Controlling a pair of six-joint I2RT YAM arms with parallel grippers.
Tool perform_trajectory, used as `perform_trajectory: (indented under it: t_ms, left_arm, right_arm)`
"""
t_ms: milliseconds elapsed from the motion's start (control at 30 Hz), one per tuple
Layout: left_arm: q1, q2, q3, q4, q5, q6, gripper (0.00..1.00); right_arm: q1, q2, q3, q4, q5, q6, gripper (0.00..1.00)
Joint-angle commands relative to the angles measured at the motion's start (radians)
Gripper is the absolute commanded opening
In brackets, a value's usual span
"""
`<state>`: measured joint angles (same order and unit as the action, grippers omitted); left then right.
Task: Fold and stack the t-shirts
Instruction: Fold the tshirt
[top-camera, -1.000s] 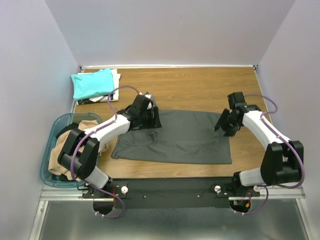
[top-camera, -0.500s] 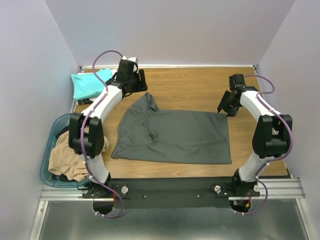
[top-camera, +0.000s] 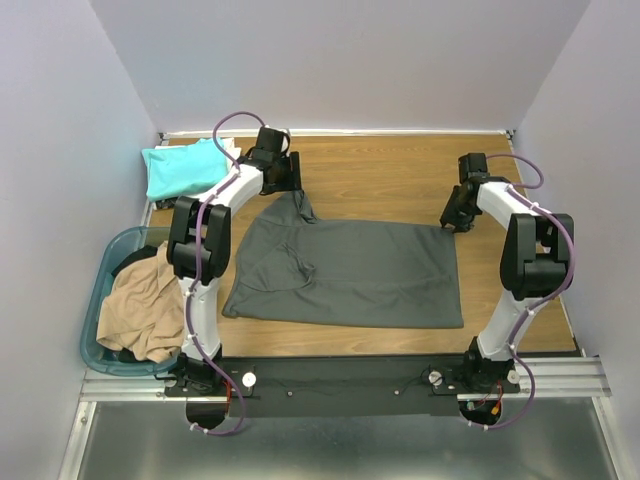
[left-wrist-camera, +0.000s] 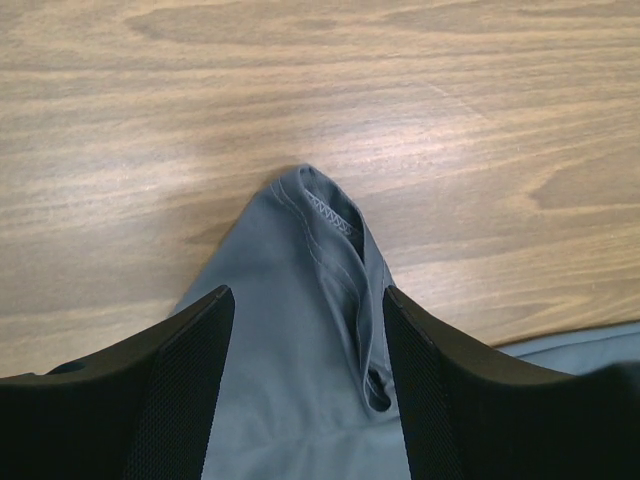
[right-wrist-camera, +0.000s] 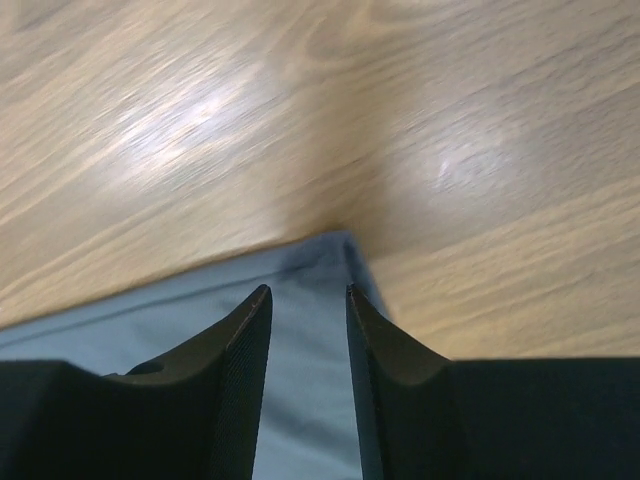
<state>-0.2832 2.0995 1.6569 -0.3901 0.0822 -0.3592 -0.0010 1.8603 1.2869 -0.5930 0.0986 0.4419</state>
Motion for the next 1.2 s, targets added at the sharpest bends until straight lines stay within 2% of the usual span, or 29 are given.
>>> perform_trajectory:
  t_ms: [0, 367, 500, 700, 833, 1167]
  left_arm:
    - [0.003, 0.025, 0.032, 0.071, -0.007, 0.017, 0.69]
    - [0.003, 0.096, 0.080, 0.073, -0.024, 0.017, 0.68]
    - [0.003, 0.108, 0.080, 0.073, -0.044, 0.017, 0.68]
    - [0.001, 0.139, 0.096, 0.073, -0.073, 0.028, 0.66]
    - [0.001, 0.166, 0.121, 0.066, -0.119, 0.040, 0.65]
    - [-0.007, 0.228, 0.184, 0.059, -0.133, 0.048, 0.60]
  right_arm:
    - [-0.025, 0.042, -0.015, 0.047, 0.053, -0.020, 0.42]
    - [-0.045, 0.069, -0.035, 0.079, 0.024, -0.029, 0.41]
    - [-0.045, 0.080, -0.052, 0.087, 0.010, -0.034, 0.35]
    - [-0.045, 0.086, -0.083, 0.088, 0.010, -0.034, 0.15]
    - [-0.045, 0.082, -0.090, 0.088, 0.006, -0.035, 0.12]
    - [-0.045, 0.076, -0.095, 0.088, -0.011, -0.039, 0.09]
